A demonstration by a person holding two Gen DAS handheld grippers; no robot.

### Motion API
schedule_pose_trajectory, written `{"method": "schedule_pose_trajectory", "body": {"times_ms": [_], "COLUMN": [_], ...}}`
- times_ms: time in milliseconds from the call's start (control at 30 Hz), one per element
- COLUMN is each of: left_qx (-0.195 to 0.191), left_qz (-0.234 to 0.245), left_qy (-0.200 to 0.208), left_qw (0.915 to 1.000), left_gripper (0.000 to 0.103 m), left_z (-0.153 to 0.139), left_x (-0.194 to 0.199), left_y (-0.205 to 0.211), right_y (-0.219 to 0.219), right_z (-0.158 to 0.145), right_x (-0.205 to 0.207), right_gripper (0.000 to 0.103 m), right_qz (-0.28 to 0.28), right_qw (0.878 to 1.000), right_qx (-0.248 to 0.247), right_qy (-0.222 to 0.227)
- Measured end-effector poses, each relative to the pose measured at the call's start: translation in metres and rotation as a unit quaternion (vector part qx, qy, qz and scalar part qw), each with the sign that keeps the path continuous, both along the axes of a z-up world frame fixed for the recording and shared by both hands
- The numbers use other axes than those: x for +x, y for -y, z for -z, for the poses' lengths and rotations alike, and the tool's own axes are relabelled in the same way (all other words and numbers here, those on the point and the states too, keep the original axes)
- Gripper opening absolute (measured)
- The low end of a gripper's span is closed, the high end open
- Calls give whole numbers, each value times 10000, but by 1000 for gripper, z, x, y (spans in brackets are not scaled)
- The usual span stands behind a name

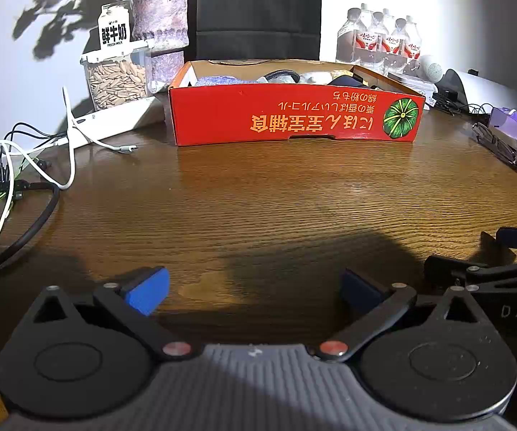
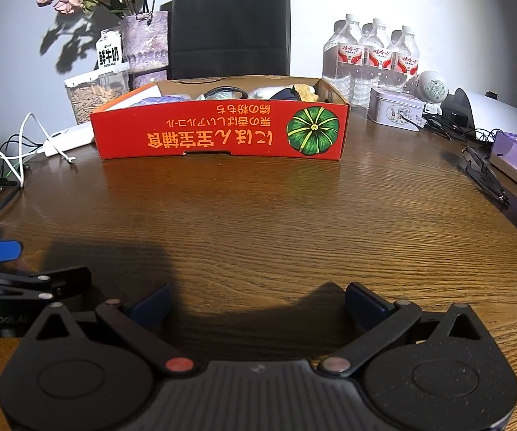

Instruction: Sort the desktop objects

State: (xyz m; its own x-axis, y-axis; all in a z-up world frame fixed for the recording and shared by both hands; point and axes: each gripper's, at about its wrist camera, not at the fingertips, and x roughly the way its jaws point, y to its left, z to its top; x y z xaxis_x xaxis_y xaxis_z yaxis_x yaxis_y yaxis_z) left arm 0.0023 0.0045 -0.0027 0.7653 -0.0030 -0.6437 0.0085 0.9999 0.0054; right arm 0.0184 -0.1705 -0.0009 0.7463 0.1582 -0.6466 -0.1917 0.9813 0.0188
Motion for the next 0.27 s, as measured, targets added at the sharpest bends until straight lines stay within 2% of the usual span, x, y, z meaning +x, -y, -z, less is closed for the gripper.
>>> {"method": "schedule_pose_trajectory", "body": {"times_ms": [267], "left_qx": [0], "left_qz": [1], "left_qy": [0], "left_qw": [10000], "left_gripper": [103], "left_z": [0], "left_x": [0], "left_y": [-1], "right_y": [0], "right_z": [0], "right_x": [0], "right_gripper": [103], "right_qz": [-1], "right_qw": [10000], "right_qx": [0], "right_qy": [0]}}
